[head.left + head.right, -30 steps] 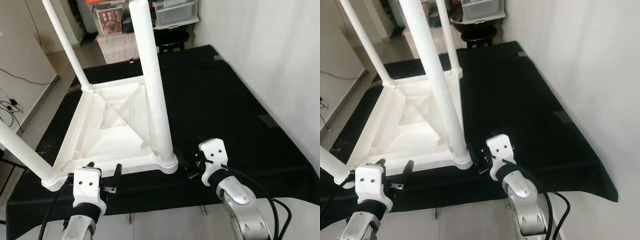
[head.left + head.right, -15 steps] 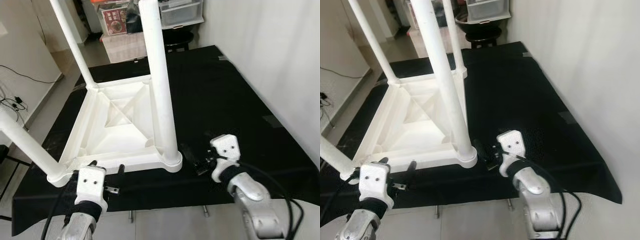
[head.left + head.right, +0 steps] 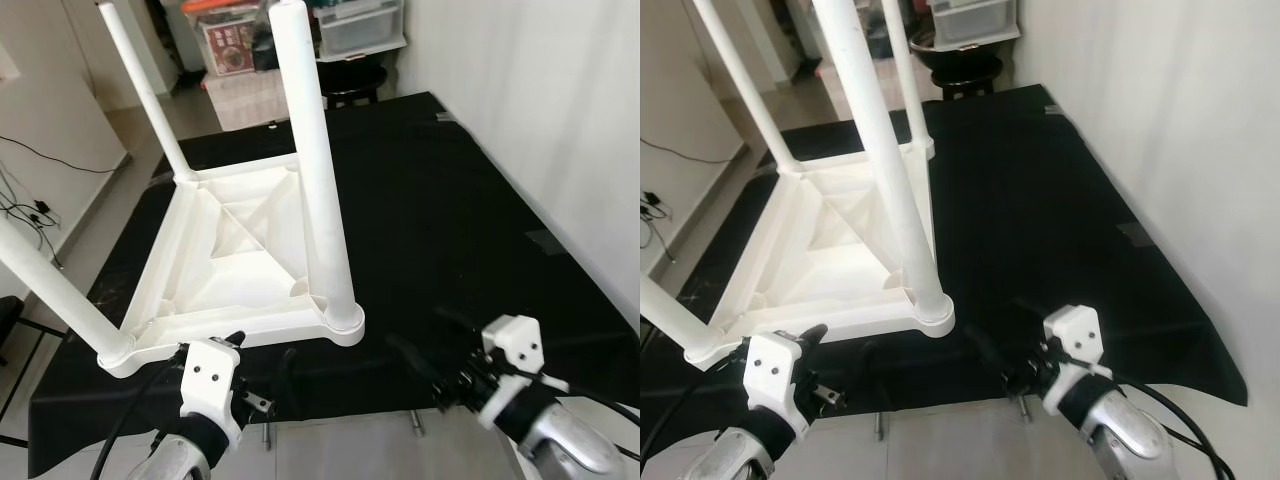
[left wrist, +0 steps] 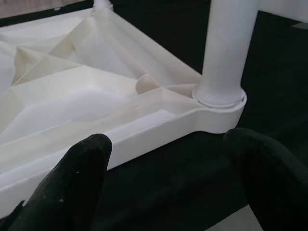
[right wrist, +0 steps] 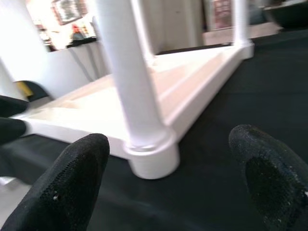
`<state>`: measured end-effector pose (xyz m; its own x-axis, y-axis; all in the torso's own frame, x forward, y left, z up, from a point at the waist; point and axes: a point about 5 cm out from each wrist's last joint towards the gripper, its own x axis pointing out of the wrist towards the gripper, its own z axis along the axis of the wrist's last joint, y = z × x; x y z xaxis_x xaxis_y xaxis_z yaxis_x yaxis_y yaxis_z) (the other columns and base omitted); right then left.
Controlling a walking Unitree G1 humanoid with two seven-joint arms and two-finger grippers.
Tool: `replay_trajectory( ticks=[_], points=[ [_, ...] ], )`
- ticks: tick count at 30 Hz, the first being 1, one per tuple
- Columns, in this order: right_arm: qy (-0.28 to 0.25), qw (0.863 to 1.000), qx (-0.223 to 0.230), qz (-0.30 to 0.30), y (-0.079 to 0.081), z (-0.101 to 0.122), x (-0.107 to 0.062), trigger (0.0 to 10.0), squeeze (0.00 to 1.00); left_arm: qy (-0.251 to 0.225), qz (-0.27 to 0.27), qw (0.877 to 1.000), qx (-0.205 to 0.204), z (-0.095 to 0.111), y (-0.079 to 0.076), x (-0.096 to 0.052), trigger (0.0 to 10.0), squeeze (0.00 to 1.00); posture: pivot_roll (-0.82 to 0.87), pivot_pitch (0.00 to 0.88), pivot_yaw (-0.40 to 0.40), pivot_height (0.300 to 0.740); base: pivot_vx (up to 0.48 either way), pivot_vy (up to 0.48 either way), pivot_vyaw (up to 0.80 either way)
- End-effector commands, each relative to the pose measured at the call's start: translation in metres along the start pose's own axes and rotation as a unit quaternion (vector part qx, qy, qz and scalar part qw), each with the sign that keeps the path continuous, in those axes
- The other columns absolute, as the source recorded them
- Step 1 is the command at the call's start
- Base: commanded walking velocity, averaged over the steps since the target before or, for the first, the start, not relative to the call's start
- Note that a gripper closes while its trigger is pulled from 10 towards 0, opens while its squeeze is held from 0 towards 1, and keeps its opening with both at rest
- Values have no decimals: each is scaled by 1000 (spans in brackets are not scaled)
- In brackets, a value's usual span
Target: Building children table
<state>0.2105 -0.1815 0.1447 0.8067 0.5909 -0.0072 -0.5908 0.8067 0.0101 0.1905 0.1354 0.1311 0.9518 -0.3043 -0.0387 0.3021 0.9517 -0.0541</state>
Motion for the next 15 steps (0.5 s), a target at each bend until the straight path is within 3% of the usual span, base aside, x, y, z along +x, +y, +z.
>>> replay_trajectory(
  ticks=[1,6,15],
  points=[
    [-7,1000,10,22,8,2,4,10000,0,19,15,1000,-6,-7,5,-1,10000,0,-135,70,126,740,0,319,0],
    [-13,999,17,43,12,4,11,10000,0,23,10,1000,-6,-7,6,0,10000,0,-131,70,123,740,0,434,0],
    [-3,996,19,84,16,6,9,10000,0,23,0,1000,0,-4,4,-1,10000,0,-127,71,122,740,0,441,0]
  ],
)
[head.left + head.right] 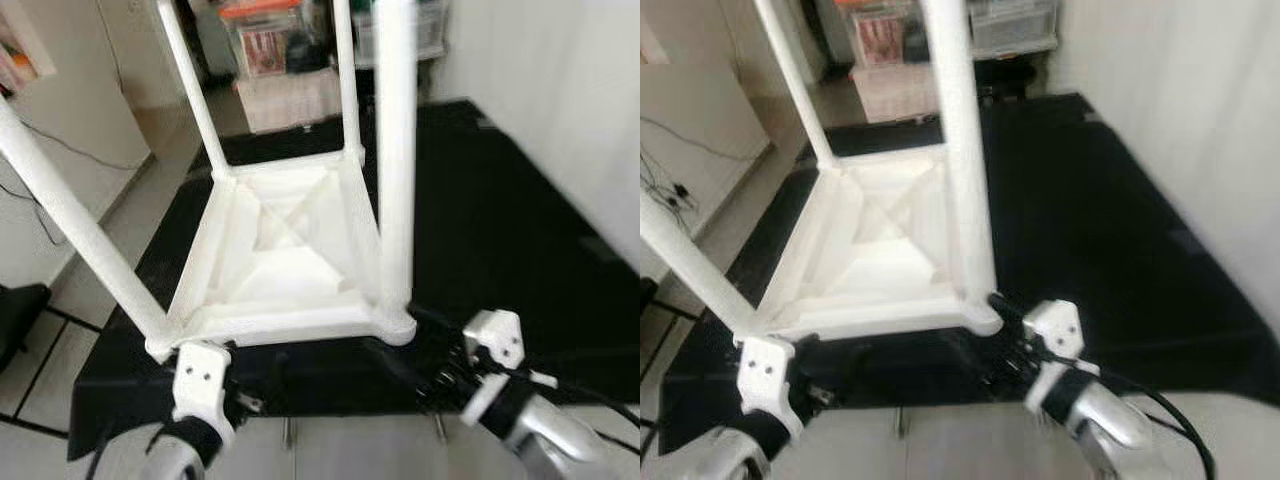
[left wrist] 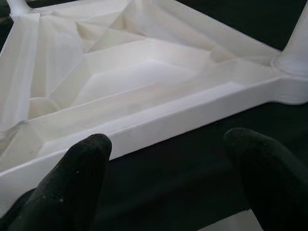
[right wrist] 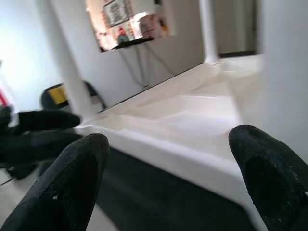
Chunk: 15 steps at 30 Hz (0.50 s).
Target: Building children table
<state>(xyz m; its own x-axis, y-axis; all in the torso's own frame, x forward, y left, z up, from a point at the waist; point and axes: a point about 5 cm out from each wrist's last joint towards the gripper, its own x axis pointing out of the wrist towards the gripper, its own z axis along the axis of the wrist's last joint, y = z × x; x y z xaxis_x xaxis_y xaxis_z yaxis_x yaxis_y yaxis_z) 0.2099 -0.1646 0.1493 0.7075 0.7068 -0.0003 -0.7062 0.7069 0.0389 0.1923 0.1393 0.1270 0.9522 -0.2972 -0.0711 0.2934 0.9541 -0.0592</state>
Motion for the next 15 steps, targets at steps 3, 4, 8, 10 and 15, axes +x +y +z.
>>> replay_trajectory(
  ticks=[3,4,8,10,15],
  points=[
    [11,1000,2,28,3,1,-3,10000,0,9,-3,1000,0,-1,0,-2,10000,0,-125,70,122,740,0,440,0],
    [11,1000,2,28,3,1,-3,10000,0,9,-3,1000,0,-1,0,-2,10000,0,-125,70,122,740,0,435,0],
    [12,999,-5,44,5,5,-2,10000,0,7,-1,1000,0,1,1,-1,10000,0,-124,72,123,740,0,109,0],
    [8,999,-17,45,5,9,1,10000,0,5,-1,1000,0,1,1,-1,10000,0,-121,73,123,740,0,0,0],
    [-15,997,-77,21,-6,34,12,10000,0,-10,14,1000,5,8,7,4,10000,0,-116,68,130,740,0,0,0]
  ],
)
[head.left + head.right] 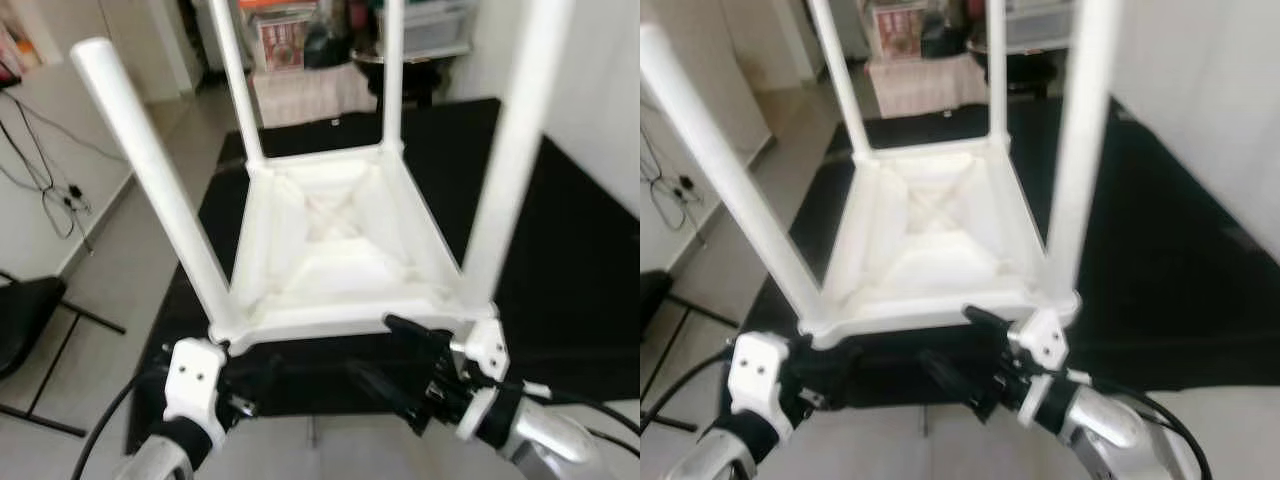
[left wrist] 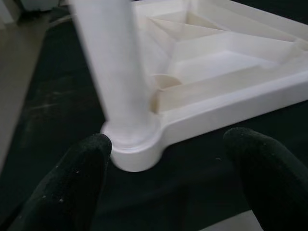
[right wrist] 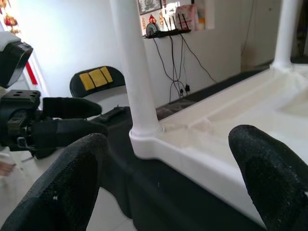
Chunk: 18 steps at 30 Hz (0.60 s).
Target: Building children table
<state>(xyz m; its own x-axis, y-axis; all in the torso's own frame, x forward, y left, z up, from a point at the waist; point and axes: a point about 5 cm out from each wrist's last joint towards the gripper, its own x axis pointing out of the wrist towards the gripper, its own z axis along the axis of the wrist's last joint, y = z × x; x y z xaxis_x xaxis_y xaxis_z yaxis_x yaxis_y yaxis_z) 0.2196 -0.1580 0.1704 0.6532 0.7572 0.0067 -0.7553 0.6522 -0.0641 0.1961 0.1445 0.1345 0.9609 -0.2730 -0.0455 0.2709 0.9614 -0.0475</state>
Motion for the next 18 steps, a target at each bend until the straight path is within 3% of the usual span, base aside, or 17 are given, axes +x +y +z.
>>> replay_trajectory(
  ticks=[1,2,3,5,8,11,18],
  points=[
    [-26,998,-50,-29,-13,25,4,10000,0,-4,10,1000,1,3,4,4,10000,0,-116,68,130,740,0,0,0],
    [-26,998,-50,-29,-13,25,4,10000,0,-4,10,1000,1,3,4,4,10000,0,-116,68,130,740,0,0,0],
    [-46,995,-76,-44,-19,41,9,10000,0,-10,17,1000,2,6,6,6,10000,0,-118,69,130,740,0,0,0],
    [-46,995,-76,-44,-19,41,9,10000,0,-10,17,1000,2,6,6,6,10000,0,-118,69,130,740,0,0,0],
    [-112,980,-144,-75,-29,88,21,10000,0,-21,39,999,18,9,11,11,10000,0,-120,64,129,740,0,0,0],
    [-137,975,-162,-73,-27,105,24,10000,0,-21,46,998,31,9,14,12,10000,0,-120,65,128,740,0,0,0],
    [-168,968,-176,-65,-24,124,24,10000,0,-25,51,998,27,10,14,14,10000,0,-122,66,131,740,0,0,0]
  ],
)
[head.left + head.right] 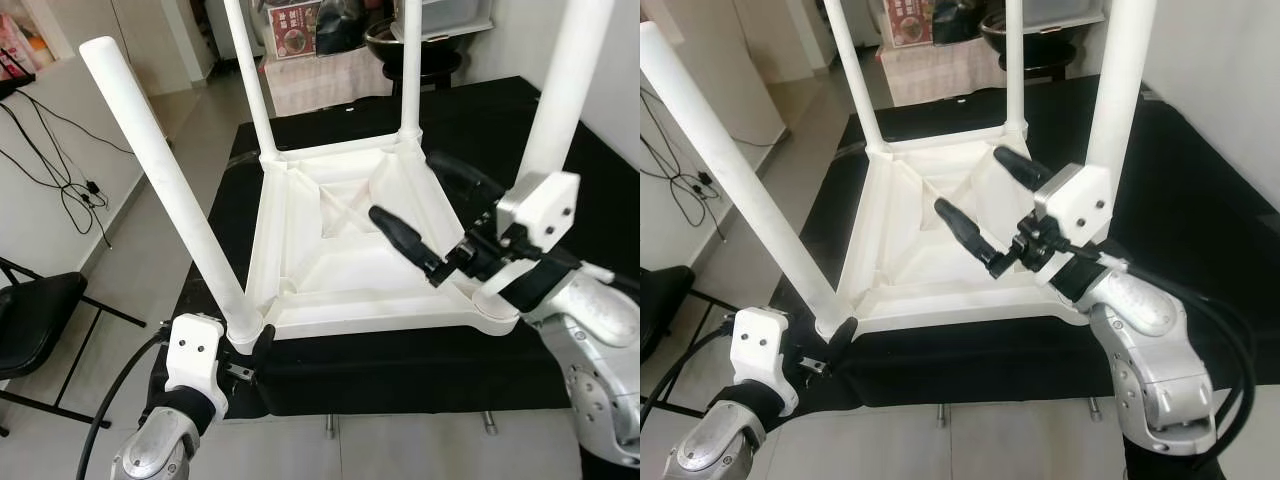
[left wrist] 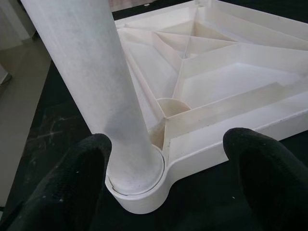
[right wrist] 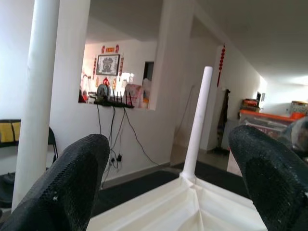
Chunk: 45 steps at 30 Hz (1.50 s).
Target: Building children table
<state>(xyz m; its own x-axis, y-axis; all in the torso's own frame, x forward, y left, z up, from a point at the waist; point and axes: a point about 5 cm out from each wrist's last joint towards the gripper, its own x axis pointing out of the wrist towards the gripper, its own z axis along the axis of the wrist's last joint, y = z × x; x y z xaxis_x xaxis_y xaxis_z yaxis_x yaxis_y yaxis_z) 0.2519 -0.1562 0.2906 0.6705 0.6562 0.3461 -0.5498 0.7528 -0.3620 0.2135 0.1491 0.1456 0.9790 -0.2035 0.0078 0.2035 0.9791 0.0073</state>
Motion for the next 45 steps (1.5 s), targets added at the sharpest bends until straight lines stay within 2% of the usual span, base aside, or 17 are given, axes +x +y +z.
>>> replay_trajectory(
  ticks=[1,2,3,5,6,7,9,12,19,22,24,27,29,31,38,44,45],
  points=[
    [-26,999,-17,5,1,14,3,10000,0,7,22,1000,1,-4,6,-1,10000,0,-126,68,134,740,0,0,0],
    [-26,999,-17,5,1,14,3,10000,0,7,22,1000,1,-4,6,-1,10000,0,-126,68,134,740,0,0,0],
    [-37,998,-54,-25,-8,23,5,10000,0,10,25,1000,1,-5,6,-2,10000,0,-129,69,139,740,0,0,0],
    [-37,998,-54,-25,-8,23,5,10000,0,10,25,1000,1,-5,6,-2,10000,0,-129,69,139,740,0,0,0],
    [-54,993,-94,-56,-17,35,8,10000,0,12,31,999,4,-6,6,-2,10000,0,-131,68,139,740,0,0,0],
    [-87,978,-143,-123,-33,55,10,10000,0,8,40,999,13,-5,10,-2,10000,0,-139,70,142,740,0,0,0],
    [-87,978,-143,-123,-33,55,10,10000,0,8,40,999,13,-5,10,-2,10000,0,-139,70,142,740,0,0,0],
    [-102,930,-250,-248,-57,83,5,10000,0,-5,68,997,28,-3,20,2,10000,0,-151,74,142,740,0,0,0],
    [-109,911,-305,-256,-55,95,6,10000,0,-11,70,997,28,-2,22,3,10000,0,-163,71,145,740,0,0,0],
    [-109,908,-311,-259,-54,96,6,10000,0,-13,66,997,28,-1,22,5,10000,0,-170,65,151,740,0,0,0],
    [-66,923,-283,-252,-52,78,10,10000,0,-19,62,998,27,1,22,9,10000,0,-180,58,149,740,0,0,0],
    [-46,929,-268,-250,-51,69,12,10000,0,-21,61,998,27,1,22,11,10000,0,-181,56,148,740,0,0,0],
    [17,947,-217,-237,-48,43,16,10000,0,-24,66,997,26,1,23,12,10000,0,-181,55,136,740,0,0,0],
    [32,949,-212,-231,-47,36,16,10000,0,-24,68,997,28,0,23,12,10000,0,-184,54,129,740,0,0,0],
    [63,950,-198,-235,-49,24,14,10000,0,-25,73,996,32,-1,24,11,10000,0,-177,58,121,740,0,0,0],
    [108,938,-190,-268,-66,11,10,10000,0,-11,71,997,24,-10,30,13,10000,0,-176,62,110,740,0,0,0],
    [113,936,-188,-275,-70,12,9,4941,0,-8,75,997,20,-13,32,13,10000,0,-176,67,107,740,0,0,0]
  ],
)
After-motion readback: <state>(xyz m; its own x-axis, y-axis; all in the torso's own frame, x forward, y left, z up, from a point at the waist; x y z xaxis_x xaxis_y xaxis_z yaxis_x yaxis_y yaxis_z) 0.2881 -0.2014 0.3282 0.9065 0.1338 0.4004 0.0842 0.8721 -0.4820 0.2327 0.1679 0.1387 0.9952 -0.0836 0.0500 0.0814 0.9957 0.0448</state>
